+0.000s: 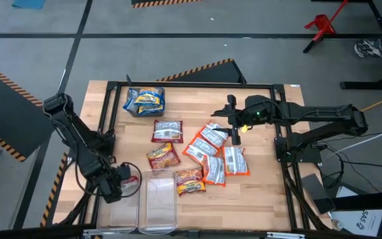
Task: Sort Maruchan noodles
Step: Put the red noodle pack into the left transparent bin
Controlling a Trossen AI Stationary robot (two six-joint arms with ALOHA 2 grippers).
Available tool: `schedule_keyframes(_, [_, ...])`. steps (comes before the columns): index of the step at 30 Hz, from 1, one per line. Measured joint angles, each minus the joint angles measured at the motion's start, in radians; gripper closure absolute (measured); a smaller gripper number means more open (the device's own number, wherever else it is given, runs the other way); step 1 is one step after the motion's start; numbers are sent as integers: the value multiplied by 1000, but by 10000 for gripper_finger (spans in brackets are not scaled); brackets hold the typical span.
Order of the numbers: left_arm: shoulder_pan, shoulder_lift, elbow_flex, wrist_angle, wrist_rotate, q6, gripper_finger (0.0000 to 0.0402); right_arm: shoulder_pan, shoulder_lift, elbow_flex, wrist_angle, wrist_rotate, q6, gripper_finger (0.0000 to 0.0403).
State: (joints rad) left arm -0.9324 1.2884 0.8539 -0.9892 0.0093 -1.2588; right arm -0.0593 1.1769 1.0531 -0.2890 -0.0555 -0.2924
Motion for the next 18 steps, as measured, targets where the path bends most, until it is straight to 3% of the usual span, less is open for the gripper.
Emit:
schedule_keyframes(5, [17,0,0,15,23,85,313,0,0,0,0,0,0,171])
schedule_keyframes(10, [36,0,0,62,139,160,313,0,0,0,-1,-9,0,171])
schedule_keyframes(18, [36,0,0,34,71,169,304,0,0,0,-8,-40,0,171])
